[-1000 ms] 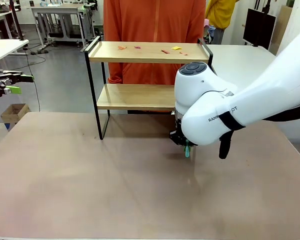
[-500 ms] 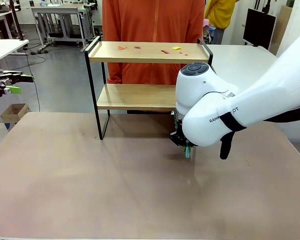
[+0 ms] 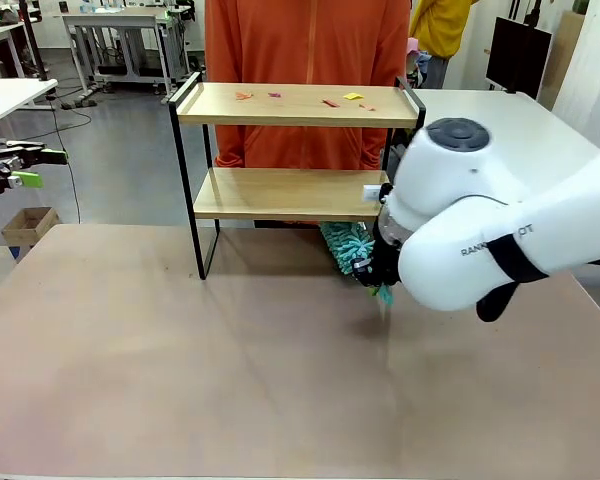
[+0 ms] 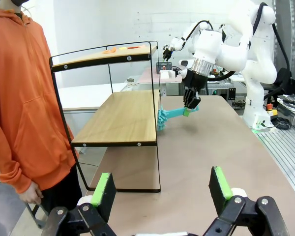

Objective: Clean the shelf.
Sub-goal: Clean the specific section of the Shelf indicated by the human with the Duster.

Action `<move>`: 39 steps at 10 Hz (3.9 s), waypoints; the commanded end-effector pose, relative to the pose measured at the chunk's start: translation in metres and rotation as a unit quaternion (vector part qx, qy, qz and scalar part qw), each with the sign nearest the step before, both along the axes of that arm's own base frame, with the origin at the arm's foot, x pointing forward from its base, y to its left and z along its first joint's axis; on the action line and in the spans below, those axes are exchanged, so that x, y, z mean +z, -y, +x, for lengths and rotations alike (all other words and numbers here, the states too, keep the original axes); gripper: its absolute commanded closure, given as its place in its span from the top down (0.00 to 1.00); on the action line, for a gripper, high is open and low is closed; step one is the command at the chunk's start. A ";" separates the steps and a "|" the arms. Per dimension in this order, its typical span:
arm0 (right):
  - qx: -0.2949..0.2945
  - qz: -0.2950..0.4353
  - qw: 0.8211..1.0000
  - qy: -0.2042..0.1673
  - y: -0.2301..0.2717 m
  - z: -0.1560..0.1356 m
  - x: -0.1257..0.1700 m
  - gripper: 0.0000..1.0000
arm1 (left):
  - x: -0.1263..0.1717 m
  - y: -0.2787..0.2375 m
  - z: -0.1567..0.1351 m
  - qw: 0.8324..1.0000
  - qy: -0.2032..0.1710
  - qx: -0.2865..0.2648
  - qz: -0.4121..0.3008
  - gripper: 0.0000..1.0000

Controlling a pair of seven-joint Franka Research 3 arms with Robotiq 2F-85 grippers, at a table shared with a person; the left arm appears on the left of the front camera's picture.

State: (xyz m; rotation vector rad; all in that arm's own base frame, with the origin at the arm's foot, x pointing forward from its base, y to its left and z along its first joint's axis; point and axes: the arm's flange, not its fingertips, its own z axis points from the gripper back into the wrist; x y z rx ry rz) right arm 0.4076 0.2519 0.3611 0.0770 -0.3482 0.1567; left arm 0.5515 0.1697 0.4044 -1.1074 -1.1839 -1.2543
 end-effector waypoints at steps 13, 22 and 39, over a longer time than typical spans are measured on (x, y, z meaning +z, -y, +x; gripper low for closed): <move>0.388 -0.070 0.908 -0.140 0.153 -0.061 0.151 0.13 | 0.003 0.003 -0.002 1.000 0.001 0.000 0.003 1.00; 0.412 -0.097 0.886 -0.188 0.204 -0.065 0.215 0.13 | 0.003 0.003 -0.002 1.000 0.001 0.000 0.003 1.00; 0.412 -0.097 0.886 -0.188 0.204 -0.065 0.215 0.13 | 0.003 0.003 -0.002 1.000 0.001 0.000 0.003 1.00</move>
